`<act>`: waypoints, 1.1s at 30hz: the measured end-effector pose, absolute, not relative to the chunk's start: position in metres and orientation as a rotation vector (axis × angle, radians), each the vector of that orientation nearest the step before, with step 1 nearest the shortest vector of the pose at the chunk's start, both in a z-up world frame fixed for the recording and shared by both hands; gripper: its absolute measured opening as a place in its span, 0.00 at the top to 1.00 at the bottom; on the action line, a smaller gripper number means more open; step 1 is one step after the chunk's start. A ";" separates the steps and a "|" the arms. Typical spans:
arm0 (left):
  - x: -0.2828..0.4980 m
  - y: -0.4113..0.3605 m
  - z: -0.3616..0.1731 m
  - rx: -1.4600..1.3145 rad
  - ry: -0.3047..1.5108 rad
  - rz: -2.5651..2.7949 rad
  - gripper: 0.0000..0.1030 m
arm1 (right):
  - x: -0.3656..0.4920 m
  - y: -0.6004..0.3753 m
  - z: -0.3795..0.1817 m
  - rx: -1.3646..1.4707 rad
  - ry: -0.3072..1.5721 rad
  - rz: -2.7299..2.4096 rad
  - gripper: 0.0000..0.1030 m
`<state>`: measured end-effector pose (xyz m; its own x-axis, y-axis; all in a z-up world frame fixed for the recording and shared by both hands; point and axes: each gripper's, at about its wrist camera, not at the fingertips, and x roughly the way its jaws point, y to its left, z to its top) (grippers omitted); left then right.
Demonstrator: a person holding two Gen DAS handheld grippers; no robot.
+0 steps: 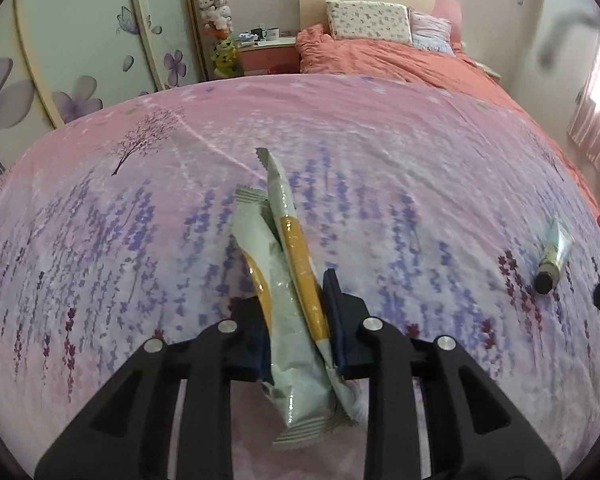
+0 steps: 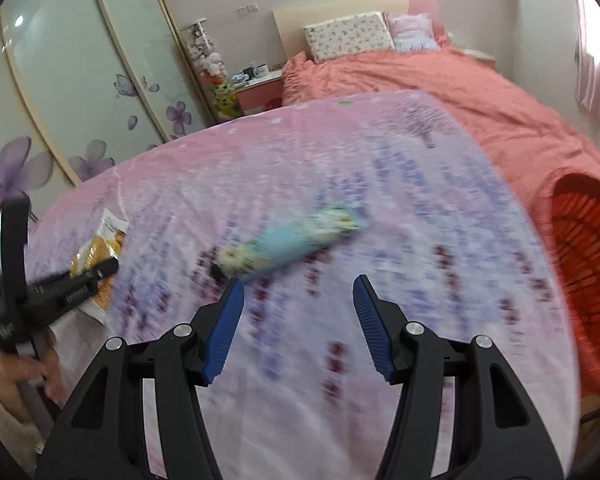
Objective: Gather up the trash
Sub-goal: 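Grasp the wrapped snack bars with the left tool while the right tool grasps the hand cream tube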
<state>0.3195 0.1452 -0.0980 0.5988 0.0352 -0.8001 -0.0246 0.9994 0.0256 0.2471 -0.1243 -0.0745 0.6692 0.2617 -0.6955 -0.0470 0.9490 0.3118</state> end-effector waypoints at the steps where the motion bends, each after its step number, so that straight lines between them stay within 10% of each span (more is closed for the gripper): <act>1: 0.319 0.146 -0.098 0.013 0.923 0.031 0.74 | 0.254 -0.121 -0.077 0.308 0.835 0.172 0.44; 10: 0.315 0.151 -0.099 -0.018 0.903 0.009 0.73 | 0.292 -0.099 -0.085 0.397 0.892 0.048 0.45; 18: 0.312 0.162 -0.097 -0.059 0.899 -0.013 0.73 | 0.290 -0.086 -0.089 0.238 0.873 0.088 0.73; 33: 0.278 0.144 -0.097 -0.046 0.897 -0.160 0.64 | 0.231 -0.133 -0.090 0.117 0.864 0.081 0.71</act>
<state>0.2784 0.1441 -0.0969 0.6132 -0.1578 -0.7740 0.1192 0.9871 -0.1068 0.2307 -0.1334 -0.0900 0.6471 0.1183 -0.7531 -0.0235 0.9905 0.1354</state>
